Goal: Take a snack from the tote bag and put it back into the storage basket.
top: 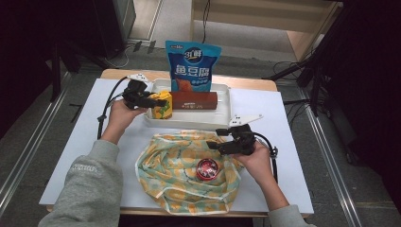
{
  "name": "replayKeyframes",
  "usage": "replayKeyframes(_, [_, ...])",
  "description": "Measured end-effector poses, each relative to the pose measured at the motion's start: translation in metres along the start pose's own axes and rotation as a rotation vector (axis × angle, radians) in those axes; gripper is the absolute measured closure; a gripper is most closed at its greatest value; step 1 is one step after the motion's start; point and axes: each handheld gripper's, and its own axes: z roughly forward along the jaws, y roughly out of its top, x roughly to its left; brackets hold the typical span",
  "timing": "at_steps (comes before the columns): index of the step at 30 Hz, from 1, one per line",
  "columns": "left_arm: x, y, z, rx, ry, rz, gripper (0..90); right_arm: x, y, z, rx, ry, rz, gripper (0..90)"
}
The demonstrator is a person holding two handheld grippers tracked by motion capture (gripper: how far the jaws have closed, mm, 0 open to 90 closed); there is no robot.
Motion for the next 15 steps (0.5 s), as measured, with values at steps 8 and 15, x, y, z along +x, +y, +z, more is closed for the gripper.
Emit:
replayKeyframes(8, [-0.0048,-0.0038,0.0016,0.035,-0.020,0.012,46.6,-0.0005,-0.0006,0.0009,0.001,0.002,0.001,34.9])
replayKeyframes(15, [-0.0059,-0.0034,0.0025,0.057,-0.022,-0.011,41.0,0.0001,-0.0008,0.0018,0.006,0.007,0.001,34.9])
